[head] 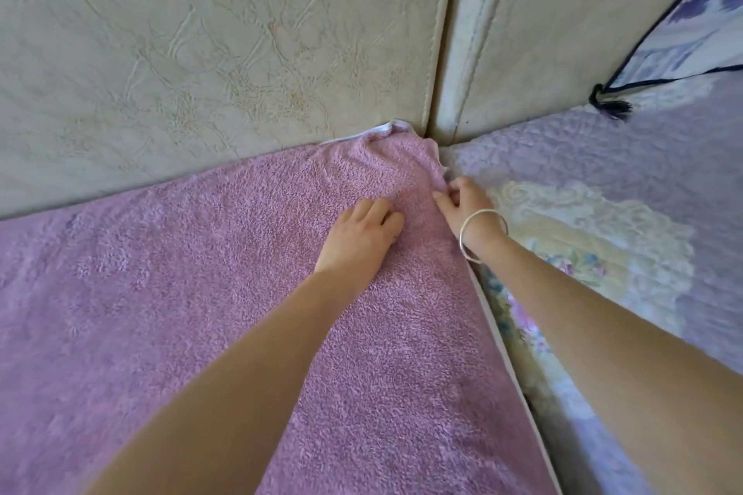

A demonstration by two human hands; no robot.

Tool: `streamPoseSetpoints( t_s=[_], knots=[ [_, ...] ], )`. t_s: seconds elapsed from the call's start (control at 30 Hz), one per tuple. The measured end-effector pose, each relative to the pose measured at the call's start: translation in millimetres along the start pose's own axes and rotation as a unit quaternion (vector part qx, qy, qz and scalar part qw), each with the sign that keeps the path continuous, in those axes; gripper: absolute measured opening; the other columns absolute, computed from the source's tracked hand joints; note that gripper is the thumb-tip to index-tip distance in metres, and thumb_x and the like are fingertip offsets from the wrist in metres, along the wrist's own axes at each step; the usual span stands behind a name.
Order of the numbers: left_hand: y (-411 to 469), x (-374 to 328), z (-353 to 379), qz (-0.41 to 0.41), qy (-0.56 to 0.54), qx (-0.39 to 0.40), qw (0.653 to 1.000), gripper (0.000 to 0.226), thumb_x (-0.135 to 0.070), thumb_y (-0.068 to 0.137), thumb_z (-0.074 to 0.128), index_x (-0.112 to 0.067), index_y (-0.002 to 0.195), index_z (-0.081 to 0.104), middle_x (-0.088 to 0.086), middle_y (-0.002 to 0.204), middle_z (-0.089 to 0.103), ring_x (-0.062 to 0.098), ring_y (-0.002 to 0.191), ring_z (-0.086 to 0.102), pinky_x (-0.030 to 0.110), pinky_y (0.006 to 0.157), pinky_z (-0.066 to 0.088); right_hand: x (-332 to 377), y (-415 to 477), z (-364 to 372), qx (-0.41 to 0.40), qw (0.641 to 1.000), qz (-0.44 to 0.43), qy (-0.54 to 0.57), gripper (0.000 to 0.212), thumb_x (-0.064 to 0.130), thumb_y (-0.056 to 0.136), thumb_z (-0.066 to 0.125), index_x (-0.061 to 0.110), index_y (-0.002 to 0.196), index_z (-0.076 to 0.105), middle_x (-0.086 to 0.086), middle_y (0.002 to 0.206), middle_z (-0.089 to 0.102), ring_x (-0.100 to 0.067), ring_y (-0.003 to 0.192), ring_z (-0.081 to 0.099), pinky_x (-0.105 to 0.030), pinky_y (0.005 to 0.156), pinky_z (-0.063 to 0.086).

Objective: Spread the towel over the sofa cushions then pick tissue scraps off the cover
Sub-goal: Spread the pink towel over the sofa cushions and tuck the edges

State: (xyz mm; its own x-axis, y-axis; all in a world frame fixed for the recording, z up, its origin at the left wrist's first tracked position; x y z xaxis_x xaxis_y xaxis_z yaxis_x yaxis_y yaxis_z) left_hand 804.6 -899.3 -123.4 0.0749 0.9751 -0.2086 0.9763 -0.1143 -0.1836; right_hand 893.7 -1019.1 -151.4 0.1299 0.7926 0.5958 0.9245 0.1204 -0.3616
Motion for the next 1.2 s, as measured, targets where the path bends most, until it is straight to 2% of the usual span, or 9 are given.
streamPoseSetpoints(
  t_s=[0.2,0.37,0.5,0.7,0.87,0.97,1.07,1.13,1.2],
  knots=[
    [0.2,-30.6,-15.8,0.036,0.057,0.027,0.997,0.047,-0.002,0.084,0.057,-0.017,0.126,0.040,0.006,0.129,0.042,0.024,0.118,0.041,0.036,0.093,0.043,-44.8,-67.8,-3.6,0.082,0.993,0.052,0.071,0.031,0.017,0.091,0.056,-0.003,0.114,0.061,-0.021,0.111,0.067,-0.031,0.106,0.061,-0.031,0.086,0.044],
    [15.4,-91.7,-3.1,0.139,0.095,0.128,0.977,0.032,-0.015,0.092,0.050,-0.017,0.124,0.051,0.004,0.131,0.044,0.024,0.123,0.039,0.038,0.088,0.047,-60.7,-95.3,-2.4,0.077,0.992,0.063,0.077,0.027,0.017,0.090,0.057,-0.002,0.109,0.063,-0.020,0.110,0.068,-0.032,0.104,0.062,-0.037,0.093,0.045],
    [25.4,-101.8,7.0,0.123,0.145,0.210,0.959,0.024,-0.019,0.093,0.051,-0.017,0.116,0.059,0.003,0.127,0.049,0.024,0.125,0.038,0.039,0.090,0.046,-62.2,-97.9,1.4,0.053,0.997,0.047,0.009,0.023,0.013,0.091,0.053,-0.001,0.106,0.063,-0.019,0.112,0.067,-0.032,0.107,0.059,-0.036,0.092,0.042],
    [26.1,-114.1,-2.7,0.108,0.123,0.083,0.983,0.034,0.002,0.089,0.046,-0.014,0.118,0.053,0.006,0.118,0.051,0.024,0.114,0.049,0.036,0.081,0.049,-55.4,-89.4,-21.9,-0.007,0.989,-0.049,-0.141,0.025,0.017,0.098,0.039,0.003,0.116,0.050,-0.015,0.121,0.055,-0.028,0.114,0.052,-0.038,0.091,0.043],
    [12.7,-116.6,13.6,0.100,0.117,0.110,0.982,0.030,-0.008,0.093,0.045,-0.019,0.120,0.051,0.001,0.121,0.052,0.022,0.116,0.047,0.039,0.081,0.050,-69.7,-108.8,-17.3,0.130,0.986,-0.011,-0.099,0.018,0.028,0.096,0.045,0.010,0.099,0.046,-0.012,0.097,0.056,-0.031,0.107,0.059,-0.035,0.083,0.044],
    [13.5,-124.0,18.9,0.150,0.175,0.211,0.950,0.028,-0.023,0.096,0.045,-0.025,0.123,0.052,-0.005,0.125,0.052,0.019,0.119,0.041,0.038,0.086,0.049,-103.9,-137.3,-12.4,0.224,0.969,0.059,-0.082,0.041,0.040,0.092,0.048,0.004,0.110,0.043,-0.013,0.098,0.057,-0.030,0.099,0.060,-0.033,0.077,0.044],
    [13.7,-136.6,22.6,0.144,0.200,0.281,0.928,0.025,-0.029,0.094,0.050,-0.021,0.117,0.059,0.002,0.121,0.056,0.023,0.115,0.049,0.033,0.081,0.046,-135.9,-168.2,-8.9,0.257,0.961,0.098,-0.044,0.036,0.043,0.094,0.045,0.014,0.072,0.044,0.000,0.064,0.041,-0.014,0.056,0.041,-0.025,0.051,0.031],
    [10.1,-146.3,25.8,0.143,0.207,0.280,0.926,0.022,-0.021,0.094,0.052,-0.014,0.112,0.060,0.007,0.116,0.058,0.027,0.107,0.057,0.035,0.081,0.048,-143.6,-180.6,-14.5,0.191,0.978,0.082,-0.019,0.046,0.036,0.097,0.042,0.022,0.056,0.026,0.003,0.057,0.032,-0.018,0.053,0.037,-0.028,0.055,0.026],
    [6.6,-154.5,25.0,0.153,0.199,0.230,0.940,0.021,-0.014,0.093,0.052,-0.009,0.113,0.057,0.007,0.117,0.056,0.028,0.105,0.059,0.039,0.084,0.051,-145.7,-185.2,-27.5,0.103,0.993,0.055,-0.011,0.049,0.033,0.098,0.041,0.024,0.054,0.021,-0.004,0.060,0.046,-0.027,0.065,0.047,-0.027,0.061,0.026]
  ],
)
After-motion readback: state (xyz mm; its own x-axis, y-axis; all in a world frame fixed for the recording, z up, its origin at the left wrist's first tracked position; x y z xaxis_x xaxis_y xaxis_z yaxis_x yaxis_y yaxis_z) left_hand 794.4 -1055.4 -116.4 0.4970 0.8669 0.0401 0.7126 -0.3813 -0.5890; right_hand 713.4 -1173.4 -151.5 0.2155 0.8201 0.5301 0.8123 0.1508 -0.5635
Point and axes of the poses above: each hand's wrist, its own y-axis towards the middle knuckle, its own z-axis out of the palm, x = y × z, the point moved 5 cm from there along y, towards the middle knuckle
